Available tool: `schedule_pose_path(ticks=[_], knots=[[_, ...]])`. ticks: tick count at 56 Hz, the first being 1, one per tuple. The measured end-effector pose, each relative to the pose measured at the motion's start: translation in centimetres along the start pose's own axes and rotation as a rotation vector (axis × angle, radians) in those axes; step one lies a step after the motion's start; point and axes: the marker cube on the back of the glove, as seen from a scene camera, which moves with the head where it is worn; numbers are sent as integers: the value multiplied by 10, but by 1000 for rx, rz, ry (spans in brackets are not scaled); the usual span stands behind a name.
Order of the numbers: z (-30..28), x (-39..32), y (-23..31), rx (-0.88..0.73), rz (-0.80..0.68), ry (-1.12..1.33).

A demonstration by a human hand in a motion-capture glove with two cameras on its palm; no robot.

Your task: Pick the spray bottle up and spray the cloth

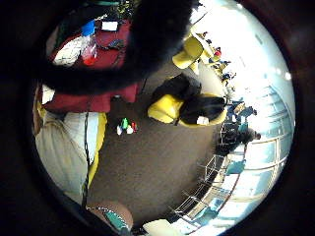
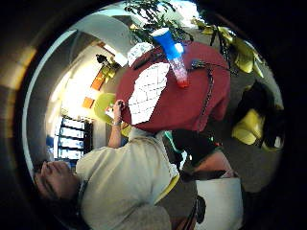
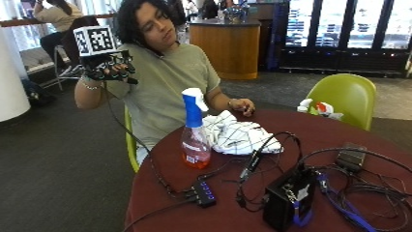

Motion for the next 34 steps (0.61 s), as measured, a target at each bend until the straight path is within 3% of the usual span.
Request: schedule_pose_path(ticks=[23, 34], knots=[[5, 0, 0, -5, -22, -39], [37, -6, -11, -34, -19, -130]])
